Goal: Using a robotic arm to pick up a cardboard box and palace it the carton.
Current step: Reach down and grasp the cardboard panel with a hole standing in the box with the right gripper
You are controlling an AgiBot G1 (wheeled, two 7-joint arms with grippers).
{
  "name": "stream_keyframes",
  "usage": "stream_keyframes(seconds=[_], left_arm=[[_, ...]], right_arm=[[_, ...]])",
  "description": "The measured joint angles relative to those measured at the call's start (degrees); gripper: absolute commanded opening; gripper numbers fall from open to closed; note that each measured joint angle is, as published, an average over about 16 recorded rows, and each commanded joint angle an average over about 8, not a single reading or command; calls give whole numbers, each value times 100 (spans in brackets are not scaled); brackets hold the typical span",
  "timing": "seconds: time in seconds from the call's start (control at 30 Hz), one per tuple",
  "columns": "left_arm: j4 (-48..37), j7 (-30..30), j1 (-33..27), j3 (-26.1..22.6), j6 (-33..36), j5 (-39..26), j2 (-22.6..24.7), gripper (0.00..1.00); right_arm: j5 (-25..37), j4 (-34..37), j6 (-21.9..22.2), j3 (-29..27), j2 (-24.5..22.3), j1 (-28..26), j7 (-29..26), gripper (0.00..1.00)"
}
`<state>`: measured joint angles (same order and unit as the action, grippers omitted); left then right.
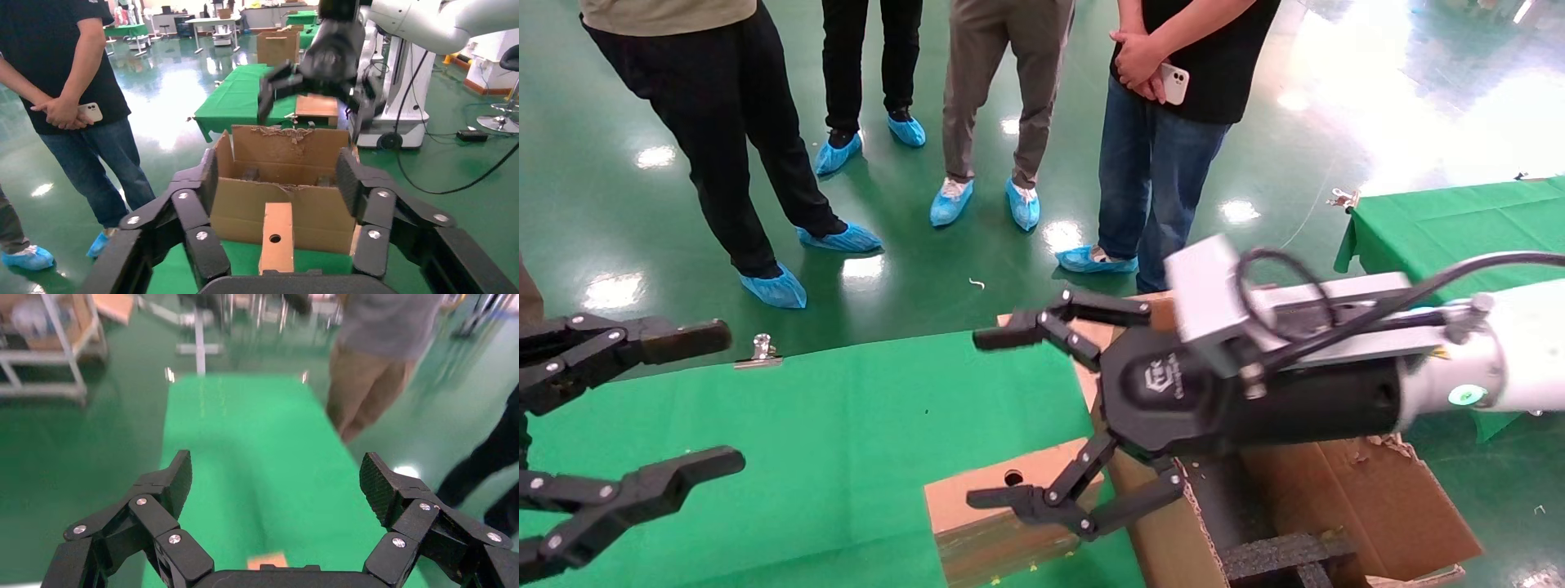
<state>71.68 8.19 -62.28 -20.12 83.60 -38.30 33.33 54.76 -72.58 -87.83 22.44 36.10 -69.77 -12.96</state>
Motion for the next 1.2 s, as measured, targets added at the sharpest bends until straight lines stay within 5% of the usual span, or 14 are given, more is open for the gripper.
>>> stream_keyframes(seconds=[0.47,1.2], left_arm=[[0,0,0,0,0,0,0,0],[0,-1,0,-1,0,1,0,0]], right_arm=[[1764,682,-282,1546,700,-1316,175,100],[2785,1803,-224,3342,1795,-2321,1009,100]])
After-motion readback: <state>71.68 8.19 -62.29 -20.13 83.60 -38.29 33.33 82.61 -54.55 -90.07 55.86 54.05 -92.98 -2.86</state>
